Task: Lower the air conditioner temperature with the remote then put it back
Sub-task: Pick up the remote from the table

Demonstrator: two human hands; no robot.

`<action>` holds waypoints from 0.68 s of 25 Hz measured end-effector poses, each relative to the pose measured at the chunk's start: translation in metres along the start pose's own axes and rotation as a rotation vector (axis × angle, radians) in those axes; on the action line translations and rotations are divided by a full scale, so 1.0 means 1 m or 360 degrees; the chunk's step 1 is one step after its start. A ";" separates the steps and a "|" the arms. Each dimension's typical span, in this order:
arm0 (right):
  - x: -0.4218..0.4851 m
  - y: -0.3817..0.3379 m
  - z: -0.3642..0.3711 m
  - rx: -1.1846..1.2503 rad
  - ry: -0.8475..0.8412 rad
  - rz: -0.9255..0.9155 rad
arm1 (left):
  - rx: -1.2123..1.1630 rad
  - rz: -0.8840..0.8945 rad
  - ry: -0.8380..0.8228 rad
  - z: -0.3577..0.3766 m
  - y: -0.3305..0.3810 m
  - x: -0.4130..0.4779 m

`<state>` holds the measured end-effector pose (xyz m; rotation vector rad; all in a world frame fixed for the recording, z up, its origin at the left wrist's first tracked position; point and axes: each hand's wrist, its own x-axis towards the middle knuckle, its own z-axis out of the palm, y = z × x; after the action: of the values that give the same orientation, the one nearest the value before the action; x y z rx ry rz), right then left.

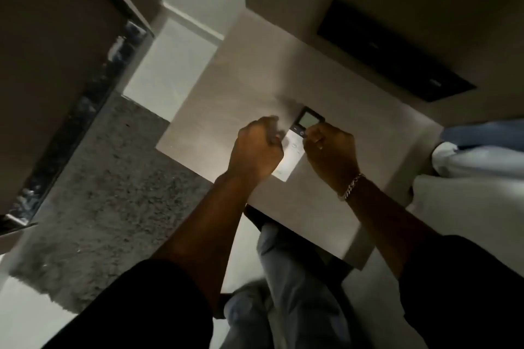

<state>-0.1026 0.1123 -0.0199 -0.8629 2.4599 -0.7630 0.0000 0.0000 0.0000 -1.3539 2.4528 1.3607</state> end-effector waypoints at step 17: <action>-0.030 -0.116 0.034 0.0727 -0.0462 0.0427 | -0.1132 -0.0992 0.0433 -0.074 -0.028 -0.053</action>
<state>-0.0123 0.0437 0.0324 -0.4264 1.9781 -0.9687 0.0793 -0.0224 0.0479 -2.2992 1.4080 2.0044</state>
